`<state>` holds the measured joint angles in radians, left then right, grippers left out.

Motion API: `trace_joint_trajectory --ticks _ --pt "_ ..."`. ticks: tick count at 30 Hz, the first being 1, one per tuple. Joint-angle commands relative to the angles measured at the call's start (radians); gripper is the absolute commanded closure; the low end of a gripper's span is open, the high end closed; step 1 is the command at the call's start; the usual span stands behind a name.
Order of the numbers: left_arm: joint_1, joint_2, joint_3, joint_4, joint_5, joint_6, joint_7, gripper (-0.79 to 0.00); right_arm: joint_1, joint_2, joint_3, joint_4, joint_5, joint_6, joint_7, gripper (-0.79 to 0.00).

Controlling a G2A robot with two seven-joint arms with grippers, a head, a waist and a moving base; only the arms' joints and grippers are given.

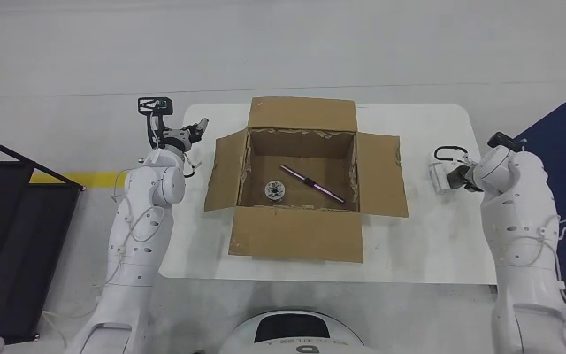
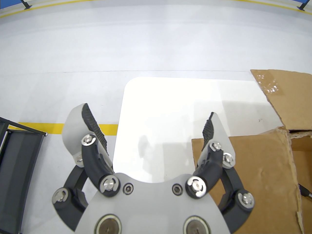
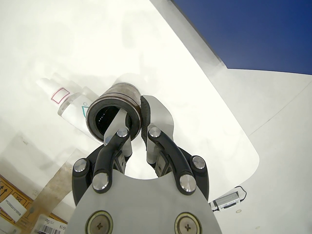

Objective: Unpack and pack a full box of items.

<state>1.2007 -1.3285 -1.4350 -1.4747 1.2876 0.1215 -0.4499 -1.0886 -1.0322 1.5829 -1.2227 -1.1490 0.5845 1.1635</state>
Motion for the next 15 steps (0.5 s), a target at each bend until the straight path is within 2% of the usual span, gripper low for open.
trace_joint_trajectory --ticks 1,15 --pt "0.000 0.000 0.000 0.000 0.000 0.000 0.000 -0.785 0.010 -0.001 -0.004 0.015 -0.011 0.006 0.009 -0.052" --pt "0.000 0.000 0.000 0.000 0.000 0.000 0.000 -0.785 0.015 -0.001 -0.007 0.018 -0.017 0.006 0.013 -0.062"
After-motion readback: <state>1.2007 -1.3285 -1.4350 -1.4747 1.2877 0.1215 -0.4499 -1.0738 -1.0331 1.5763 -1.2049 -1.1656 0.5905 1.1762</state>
